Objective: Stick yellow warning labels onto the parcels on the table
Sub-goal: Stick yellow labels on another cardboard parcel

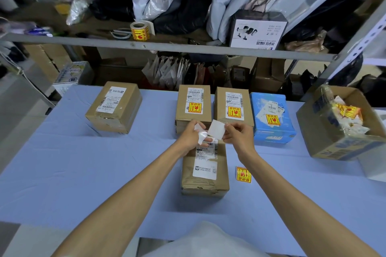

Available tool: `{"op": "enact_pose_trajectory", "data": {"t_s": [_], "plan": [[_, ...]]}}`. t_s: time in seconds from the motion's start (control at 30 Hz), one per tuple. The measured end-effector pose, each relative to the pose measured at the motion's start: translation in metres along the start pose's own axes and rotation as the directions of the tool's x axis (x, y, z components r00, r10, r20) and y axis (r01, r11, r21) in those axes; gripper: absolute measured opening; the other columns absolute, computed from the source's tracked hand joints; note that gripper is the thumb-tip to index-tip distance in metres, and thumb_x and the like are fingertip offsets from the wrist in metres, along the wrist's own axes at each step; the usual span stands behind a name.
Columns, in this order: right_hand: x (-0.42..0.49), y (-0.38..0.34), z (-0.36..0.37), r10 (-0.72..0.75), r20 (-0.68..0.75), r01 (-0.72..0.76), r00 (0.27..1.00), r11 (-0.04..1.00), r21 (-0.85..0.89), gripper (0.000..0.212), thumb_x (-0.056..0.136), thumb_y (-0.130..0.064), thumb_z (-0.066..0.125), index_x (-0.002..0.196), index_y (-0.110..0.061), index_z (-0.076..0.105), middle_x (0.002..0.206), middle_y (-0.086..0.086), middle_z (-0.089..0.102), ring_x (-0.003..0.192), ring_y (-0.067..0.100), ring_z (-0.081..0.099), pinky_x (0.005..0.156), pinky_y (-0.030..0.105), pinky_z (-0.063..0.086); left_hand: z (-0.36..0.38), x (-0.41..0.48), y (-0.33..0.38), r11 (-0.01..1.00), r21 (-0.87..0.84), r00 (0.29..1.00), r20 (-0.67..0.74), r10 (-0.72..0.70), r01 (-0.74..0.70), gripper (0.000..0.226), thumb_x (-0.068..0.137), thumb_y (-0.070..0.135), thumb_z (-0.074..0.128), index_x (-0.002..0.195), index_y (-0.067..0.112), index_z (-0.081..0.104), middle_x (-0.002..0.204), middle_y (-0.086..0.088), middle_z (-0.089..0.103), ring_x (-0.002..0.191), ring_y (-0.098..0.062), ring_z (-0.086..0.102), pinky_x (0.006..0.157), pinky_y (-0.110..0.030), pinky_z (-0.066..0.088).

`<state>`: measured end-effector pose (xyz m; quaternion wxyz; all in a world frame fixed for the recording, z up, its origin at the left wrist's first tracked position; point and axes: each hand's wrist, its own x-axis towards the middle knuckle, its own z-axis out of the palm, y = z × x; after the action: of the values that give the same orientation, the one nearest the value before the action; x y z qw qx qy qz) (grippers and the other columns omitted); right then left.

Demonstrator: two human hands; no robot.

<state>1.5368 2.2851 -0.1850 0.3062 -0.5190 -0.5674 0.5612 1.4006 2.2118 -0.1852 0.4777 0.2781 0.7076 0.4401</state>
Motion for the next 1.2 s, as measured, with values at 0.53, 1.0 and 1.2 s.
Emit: {"op": "enact_pose_trajectory", "data": {"t_s": [0.53,1.0,1.2], "plan": [[-0.004,-0.006,0.005,-0.011,-0.012,0.011,1.000,1.000,-0.020,0.012,0.091,-0.006,0.057,0.082,-0.007,0.064,0.070,0.007,0.067,0.060,0.016,0.064,0.054,0.022,0.054,0.002,-0.003,0.007,0.993,0.115,0.991,-0.129,0.041,-0.027,0.028,0.078,0.000,0.041,0.083,0.022,0.058,0.076,0.000,0.061,0.075,-0.019,0.055,0.068,-0.033,0.044],[-0.002,-0.006,0.009,-0.019,-0.145,0.003,0.989,0.994,-0.109,0.013,0.084,-0.007,0.057,0.076,-0.003,0.067,0.068,0.007,0.067,0.065,0.018,0.066,0.067,0.036,0.059,0.022,-0.011,0.012,0.750,0.559,0.867,-0.105,0.486,-0.353,0.016,0.079,0.036,0.071,0.084,0.023,0.062,0.069,0.007,0.063,0.067,-0.009,0.061,0.061,-0.025,0.048],[-0.003,-0.007,0.009,0.027,-0.131,-0.037,0.991,0.997,-0.073,0.013,0.083,-0.003,0.056,0.076,0.001,0.066,0.067,0.012,0.067,0.064,0.022,0.067,0.062,0.035,0.058,0.033,-0.009,0.011,0.567,0.736,0.834,-0.006,0.551,-0.369,0.009,0.082,0.024,0.067,0.082,0.016,0.063,0.084,0.000,0.067,0.079,-0.020,0.063,0.071,-0.038,0.054]]}}
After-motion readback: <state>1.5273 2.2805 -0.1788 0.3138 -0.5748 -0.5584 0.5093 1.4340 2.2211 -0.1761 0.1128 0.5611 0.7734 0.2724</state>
